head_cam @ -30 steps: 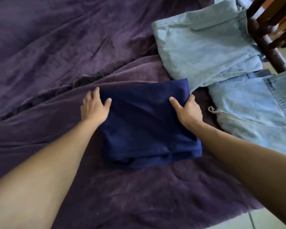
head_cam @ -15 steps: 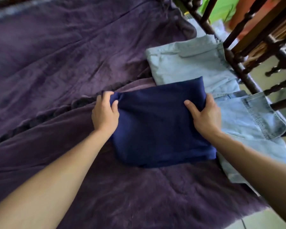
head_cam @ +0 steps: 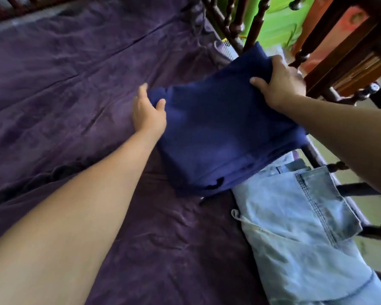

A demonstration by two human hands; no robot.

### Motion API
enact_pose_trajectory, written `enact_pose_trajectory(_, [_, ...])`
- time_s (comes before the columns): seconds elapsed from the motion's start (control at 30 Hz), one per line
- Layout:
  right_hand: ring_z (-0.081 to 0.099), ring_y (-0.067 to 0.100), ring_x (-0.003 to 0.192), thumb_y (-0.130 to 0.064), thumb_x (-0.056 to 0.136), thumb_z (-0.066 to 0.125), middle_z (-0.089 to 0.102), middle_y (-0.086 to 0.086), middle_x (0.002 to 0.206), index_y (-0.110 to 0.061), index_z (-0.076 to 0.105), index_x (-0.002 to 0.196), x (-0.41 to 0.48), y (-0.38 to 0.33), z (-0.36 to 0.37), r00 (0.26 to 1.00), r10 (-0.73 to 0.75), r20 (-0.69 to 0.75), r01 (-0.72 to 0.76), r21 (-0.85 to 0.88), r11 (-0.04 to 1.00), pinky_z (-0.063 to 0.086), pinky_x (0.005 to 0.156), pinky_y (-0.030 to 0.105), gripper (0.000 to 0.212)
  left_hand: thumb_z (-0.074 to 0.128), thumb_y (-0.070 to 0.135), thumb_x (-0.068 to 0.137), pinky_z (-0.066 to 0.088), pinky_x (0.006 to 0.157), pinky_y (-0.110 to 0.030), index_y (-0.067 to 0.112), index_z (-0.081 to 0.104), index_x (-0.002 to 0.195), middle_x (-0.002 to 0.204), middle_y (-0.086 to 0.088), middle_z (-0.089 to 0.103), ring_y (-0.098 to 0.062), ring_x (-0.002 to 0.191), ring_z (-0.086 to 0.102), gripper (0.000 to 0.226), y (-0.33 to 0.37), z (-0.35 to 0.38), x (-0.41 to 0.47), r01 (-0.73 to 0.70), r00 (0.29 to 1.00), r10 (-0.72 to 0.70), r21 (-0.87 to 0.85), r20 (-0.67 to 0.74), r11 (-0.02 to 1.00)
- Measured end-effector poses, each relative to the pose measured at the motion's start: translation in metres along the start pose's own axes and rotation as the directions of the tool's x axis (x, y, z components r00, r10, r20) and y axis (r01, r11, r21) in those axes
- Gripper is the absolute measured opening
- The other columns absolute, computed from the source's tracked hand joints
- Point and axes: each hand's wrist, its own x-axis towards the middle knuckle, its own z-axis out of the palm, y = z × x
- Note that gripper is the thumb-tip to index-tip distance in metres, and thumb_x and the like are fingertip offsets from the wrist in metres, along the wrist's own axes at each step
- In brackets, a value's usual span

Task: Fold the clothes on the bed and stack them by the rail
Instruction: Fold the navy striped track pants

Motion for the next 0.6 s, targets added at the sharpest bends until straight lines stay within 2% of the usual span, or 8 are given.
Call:
enact_pose_trajectory(0.07, [0.049,0.042,0.117,-0.045,0.091,0.055,0.049,0.020,0.133,-0.017,0.033,0.141,0.009,0.007,0.016,0.998,-0.054,0.025,0.055,-0.041,0.998,0.043,0.088,0.049,0.061,0.056,0.032,0.093,0.024,0.110,-0.037,0.017,0.022,0.150,0.148,-0.019,0.032,-0.032,0.138,0.029,0.068,-0.012,0.015,0.002,0.004,1.000,-0.005,0.109,0.008,0.994])
enact_pose_trajectory(0.1, [0.044,0.041,0.122,-0.044,0.091,0.054,0.044,0.019,0.138,-0.017,0.031,0.144,0.006,0.012,0.025,0.991,-0.129,0.023,0.130,-0.108,0.986,0.041,0.091,0.051,0.064,0.054,0.036,0.093,0.022,0.111,-0.041,0.020,0.020,0.151,0.152,-0.020,0.026,-0.033,0.141,0.023,0.069,-0.020,0.022,-0.007,-0.030,1.000,0.029,0.191,0.007,0.981])
enact_pose_trajectory(0.17, [0.030,0.038,0.136,-0.044,0.091,0.053,0.031,0.018,0.151,-0.018,0.031,0.147,-0.009,0.027,0.043,0.938,-0.343,0.039,0.343,-0.227,0.912,0.033,0.101,0.052,0.066,0.051,0.045,0.093,0.024,0.110,-0.047,0.026,0.026,0.149,0.155,-0.018,0.021,-0.036,0.142,0.021,0.065,-0.035,0.038,-0.041,-0.153,0.988,0.147,0.365,0.044,0.919])
enact_pose_trajectory(0.23, [0.011,0.036,0.145,-0.049,0.092,0.048,0.014,0.015,0.159,-0.025,0.030,0.149,-0.024,0.042,0.061,0.869,-0.479,0.123,0.494,-0.262,0.829,0.022,0.109,0.051,0.064,0.047,0.053,0.091,0.025,0.110,-0.052,0.030,0.031,0.148,0.157,-0.016,0.018,-0.040,0.141,0.021,0.063,-0.048,0.054,-0.075,-0.263,0.964,0.208,0.479,0.166,0.837])
enact_pose_trajectory(0.3, [-0.002,0.035,0.147,-0.058,0.093,0.038,0.002,0.010,0.161,-0.031,0.026,0.150,-0.026,0.056,0.081,0.856,-0.472,0.211,0.515,-0.270,0.814,0.015,0.113,0.053,0.064,0.033,0.065,0.089,0.023,0.112,-0.055,0.034,0.023,0.149,0.159,-0.013,0.008,-0.040,0.144,0.012,0.068,-0.058,0.069,-0.086,-0.282,0.946,0.132,0.553,0.295,0.784])
enact_pose_trajectory(0.4, [-0.001,0.038,0.146,-0.064,0.093,0.028,-0.002,0.008,0.161,-0.032,0.023,0.151,-0.017,0.072,0.105,0.876,-0.395,0.277,0.467,-0.279,0.839,0.011,0.114,0.055,0.066,0.010,0.075,0.081,0.019,0.113,-0.057,0.036,0.005,0.151,0.160,-0.013,-0.005,-0.041,0.145,0.002,0.080,-0.066,0.085,-0.080,-0.302,0.928,0.076,0.617,0.364,0.726])
enact_pose_trajectory(0.5, [-0.002,0.039,0.146,-0.065,0.093,0.023,-0.003,0.009,0.161,-0.032,0.019,0.152,-0.013,0.081,0.121,0.886,-0.341,0.313,0.430,-0.284,0.857,0.008,0.117,0.053,0.068,0.002,0.082,0.076,0.015,0.113,-0.058,0.038,-0.006,0.150,0.159,-0.014,-0.012,-0.043,0.144,-0.003,0.086,-0.071,0.095,-0.080,-0.359,0.915,0.116,0.647,0.387,0.673])
enact_pose_trajectory(0.6, [-0.006,0.038,0.146,-0.070,0.089,0.012,-0.014,0.003,0.160,-0.038,0.006,0.151,-0.010,0.078,0.122,0.882,-0.266,0.390,0.397,-0.306,0.865,0.006,0.117,0.053,0.070,0.000,0.082,0.076,0.013,0.112,-0.058,0.038,-0.012,0.149,0.158,-0.013,-0.016,-0.042,0.144,-0.006,0.086,-0.068,0.091,-0.081,-0.368,0.904,0.076,0.678,0.420,0.637])
